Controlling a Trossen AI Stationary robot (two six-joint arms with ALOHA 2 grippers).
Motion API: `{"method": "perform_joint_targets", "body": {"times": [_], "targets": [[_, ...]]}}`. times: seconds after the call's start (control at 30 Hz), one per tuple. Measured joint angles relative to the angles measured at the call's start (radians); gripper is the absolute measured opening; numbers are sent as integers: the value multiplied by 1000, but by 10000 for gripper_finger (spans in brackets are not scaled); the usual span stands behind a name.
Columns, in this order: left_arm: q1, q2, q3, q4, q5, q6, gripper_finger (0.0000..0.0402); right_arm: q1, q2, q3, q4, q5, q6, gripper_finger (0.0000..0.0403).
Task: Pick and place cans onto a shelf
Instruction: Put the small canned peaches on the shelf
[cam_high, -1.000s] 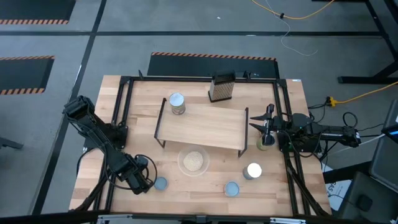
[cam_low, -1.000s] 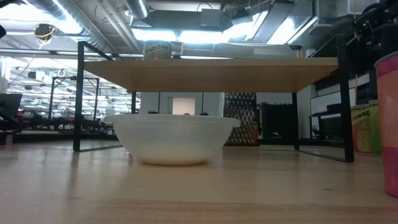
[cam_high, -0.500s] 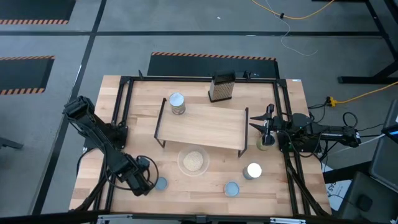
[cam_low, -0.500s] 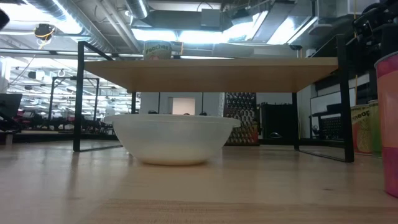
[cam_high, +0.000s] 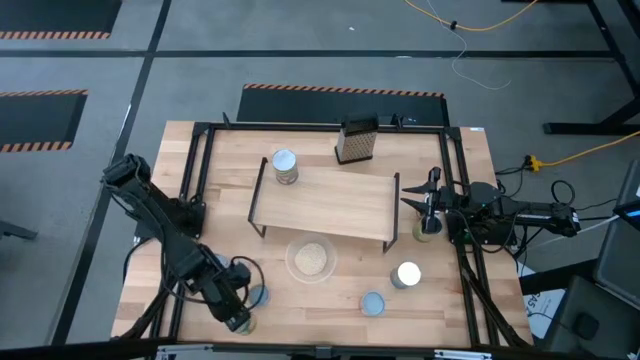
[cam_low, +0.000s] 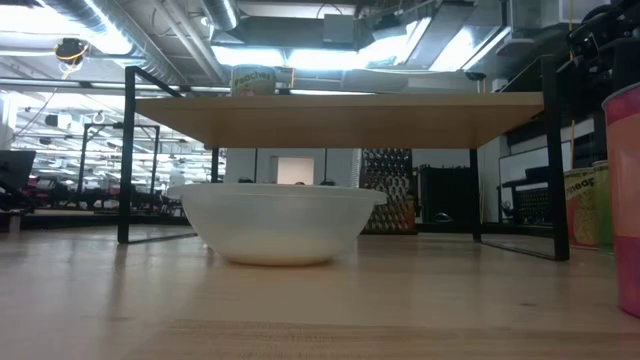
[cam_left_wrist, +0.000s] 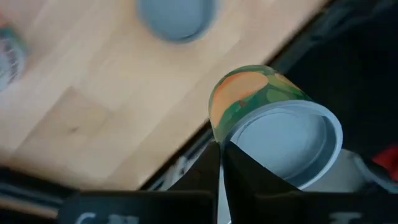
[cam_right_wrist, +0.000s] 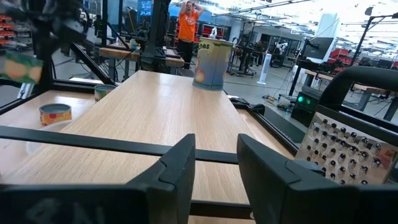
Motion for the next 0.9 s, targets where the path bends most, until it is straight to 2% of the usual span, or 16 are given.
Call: {"method": "perform_joint_targets", "body": {"times": [0.17,0.4,0.7,0.9], "targets": [[77,0,81,-58,-4,131,5,0,0,0,0,0,0,124],[220,0,214,-232,-11,344,2,0,0,0,0,0,0,124],[421,-1,380,-420,-103,612,3,0,0,0,0,0,0,124],[550,-2,446,-507,-153,760,4,0,0,0,0,0,0,124]]}}
